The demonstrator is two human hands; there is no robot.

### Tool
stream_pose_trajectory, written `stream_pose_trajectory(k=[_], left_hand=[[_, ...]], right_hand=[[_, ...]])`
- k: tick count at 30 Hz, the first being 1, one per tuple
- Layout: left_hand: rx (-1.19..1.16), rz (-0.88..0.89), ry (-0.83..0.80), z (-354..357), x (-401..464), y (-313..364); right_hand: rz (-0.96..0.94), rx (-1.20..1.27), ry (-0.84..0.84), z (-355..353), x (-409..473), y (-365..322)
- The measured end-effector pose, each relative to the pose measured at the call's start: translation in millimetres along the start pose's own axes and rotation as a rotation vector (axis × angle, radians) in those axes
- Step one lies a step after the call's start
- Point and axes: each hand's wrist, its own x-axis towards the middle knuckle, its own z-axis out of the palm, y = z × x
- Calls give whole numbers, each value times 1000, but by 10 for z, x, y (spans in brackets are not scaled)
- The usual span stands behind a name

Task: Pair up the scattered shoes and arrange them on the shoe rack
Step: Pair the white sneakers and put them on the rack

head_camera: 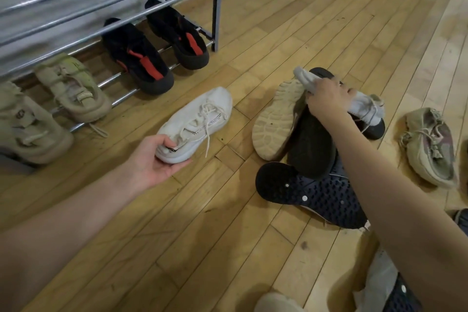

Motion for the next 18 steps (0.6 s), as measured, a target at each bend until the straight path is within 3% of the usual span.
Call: stream_pose_trajectory(k=[4, 8, 11, 14, 18], left_hand=[[243, -119, 42, -70, -25, -48], [740, -166, 51, -239, -90, -83], [938, -86, 13, -426, -173, 22], [852, 36, 22, -574, -262, 217], [582, 133, 4, -645, -286, 489]], right_hand=[[-169, 251, 224, -229, -253, -243], [-567, 393, 344, -300, -652, -546], [-885, 427, 360, -253, -954, -635], [-1177, 394, 371, -95, -1221, -676], [-1387, 403, 295, 58, -1470, -707]])
